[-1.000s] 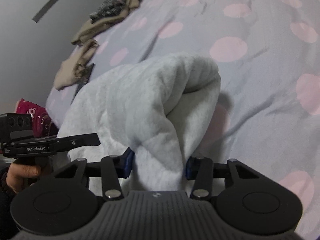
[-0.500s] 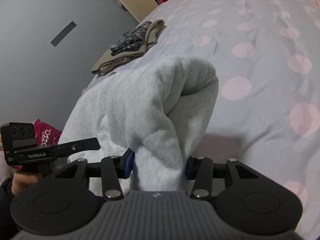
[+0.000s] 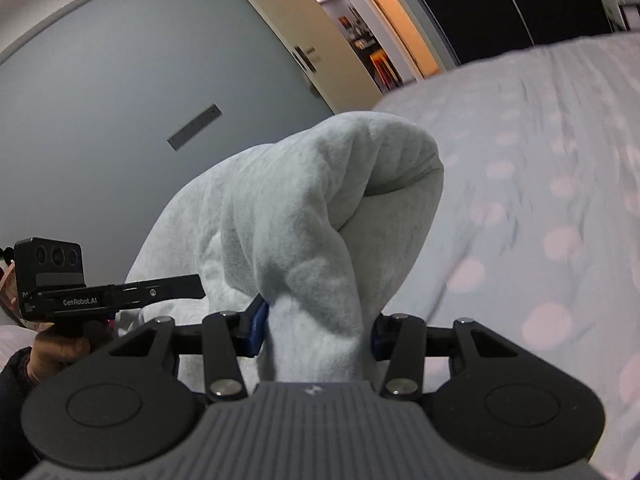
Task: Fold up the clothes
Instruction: 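Lift the bundle with both tools and carry it toward the beige clothes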
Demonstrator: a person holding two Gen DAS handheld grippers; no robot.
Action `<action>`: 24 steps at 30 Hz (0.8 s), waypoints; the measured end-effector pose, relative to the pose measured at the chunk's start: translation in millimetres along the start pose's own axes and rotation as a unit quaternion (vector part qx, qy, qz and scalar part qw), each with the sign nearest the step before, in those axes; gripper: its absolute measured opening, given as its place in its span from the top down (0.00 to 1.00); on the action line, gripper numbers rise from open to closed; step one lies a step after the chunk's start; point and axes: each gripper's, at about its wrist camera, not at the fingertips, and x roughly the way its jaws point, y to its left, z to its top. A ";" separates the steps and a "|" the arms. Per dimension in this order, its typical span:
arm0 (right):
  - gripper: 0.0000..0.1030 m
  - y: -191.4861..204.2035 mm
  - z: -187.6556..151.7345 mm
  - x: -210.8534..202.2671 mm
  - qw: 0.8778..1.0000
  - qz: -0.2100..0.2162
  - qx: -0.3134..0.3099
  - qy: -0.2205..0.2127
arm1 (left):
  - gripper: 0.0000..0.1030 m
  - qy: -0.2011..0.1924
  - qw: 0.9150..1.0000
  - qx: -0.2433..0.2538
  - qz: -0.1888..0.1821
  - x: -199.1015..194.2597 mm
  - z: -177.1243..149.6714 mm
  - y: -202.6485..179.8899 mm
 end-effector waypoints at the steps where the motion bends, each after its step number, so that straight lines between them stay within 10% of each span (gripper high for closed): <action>1: 0.52 7.2 3.5 1.6 1.000 -0.001 -0.003 -0.001 | 0.57 0.002 1.000 -0.006 -0.001 -2.9 -0.7 7.8; 15: 0.52 72.4 -35.9 134.7 0.991 0.000 0.031 0.130 | 0.57 0.097 0.987 -0.126 0.025 -43.7 -49.8 164.8; 24: 0.52 99.1 -60.4 251.4 0.980 0.020 0.041 0.193 | 0.57 0.092 0.980 -0.169 0.055 -73.9 -52.0 273.9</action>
